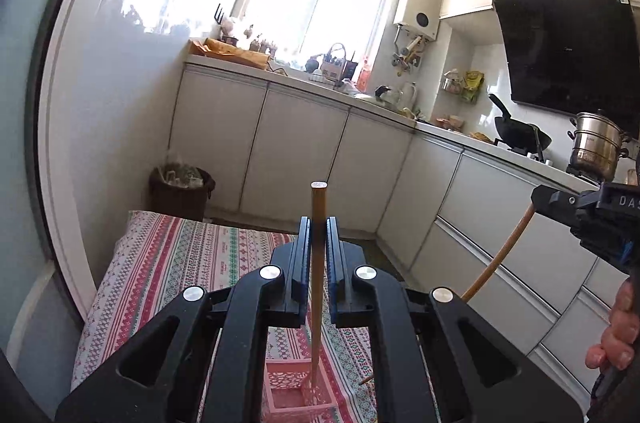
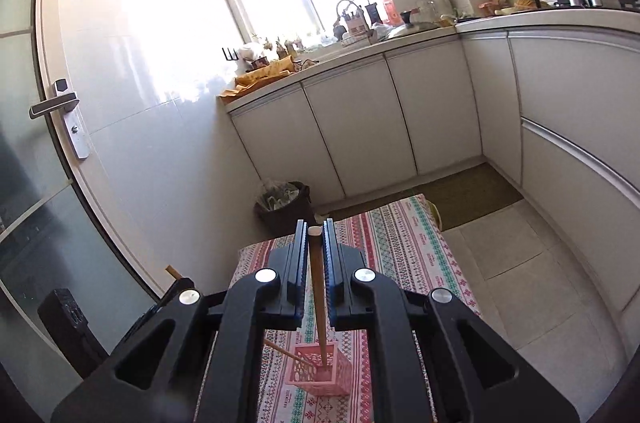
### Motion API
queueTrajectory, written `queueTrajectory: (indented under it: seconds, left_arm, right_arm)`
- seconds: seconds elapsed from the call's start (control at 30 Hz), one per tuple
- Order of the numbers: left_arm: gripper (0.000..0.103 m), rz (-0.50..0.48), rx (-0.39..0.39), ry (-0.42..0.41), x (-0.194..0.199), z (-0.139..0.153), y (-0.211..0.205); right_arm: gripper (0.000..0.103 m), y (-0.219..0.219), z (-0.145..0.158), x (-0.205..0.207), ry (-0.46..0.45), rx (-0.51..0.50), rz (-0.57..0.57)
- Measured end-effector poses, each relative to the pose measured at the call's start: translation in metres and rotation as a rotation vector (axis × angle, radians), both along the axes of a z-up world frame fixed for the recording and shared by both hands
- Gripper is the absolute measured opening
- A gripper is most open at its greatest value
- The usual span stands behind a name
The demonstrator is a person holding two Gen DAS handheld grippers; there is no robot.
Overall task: Organize utensils
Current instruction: 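Carry the chopstick over the pink basket with the left tool and release it inside, then move the open left tool back toward the chopstick pile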
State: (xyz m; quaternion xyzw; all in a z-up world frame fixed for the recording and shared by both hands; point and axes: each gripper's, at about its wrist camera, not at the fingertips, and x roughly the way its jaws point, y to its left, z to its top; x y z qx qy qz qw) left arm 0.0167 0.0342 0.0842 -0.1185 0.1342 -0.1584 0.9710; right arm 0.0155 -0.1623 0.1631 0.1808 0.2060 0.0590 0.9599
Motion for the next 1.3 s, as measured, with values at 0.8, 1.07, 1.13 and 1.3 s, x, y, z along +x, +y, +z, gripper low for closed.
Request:
queueTrajectory:
  seconds: [0.8,1.07,1.13,1.3]
  left_arm:
    - [0.035,0.092,-0.106,0.023,-0.002,-0.007,0.043]
    - [0.040,0.102,-0.105,0.027,-0.003,-0.006,0.045]
    - [0.043,0.095,-0.098,0.027,-0.004,-0.006,0.044]
    - [0.056,0.063,-0.067,0.032,-0.006,-0.010,0.036]
  right_arm:
    - [0.008,0.048,-0.083,0.065,0.128,-0.031,0.061]
    - [0.047,0.047,-0.102,0.066,0.157,0.013,0.008]
    - [0.051,0.042,-0.098,0.062,0.140,0.021,-0.007]
    - [0.074,0.024,-0.098,0.046,0.119,0.065,-0.057]
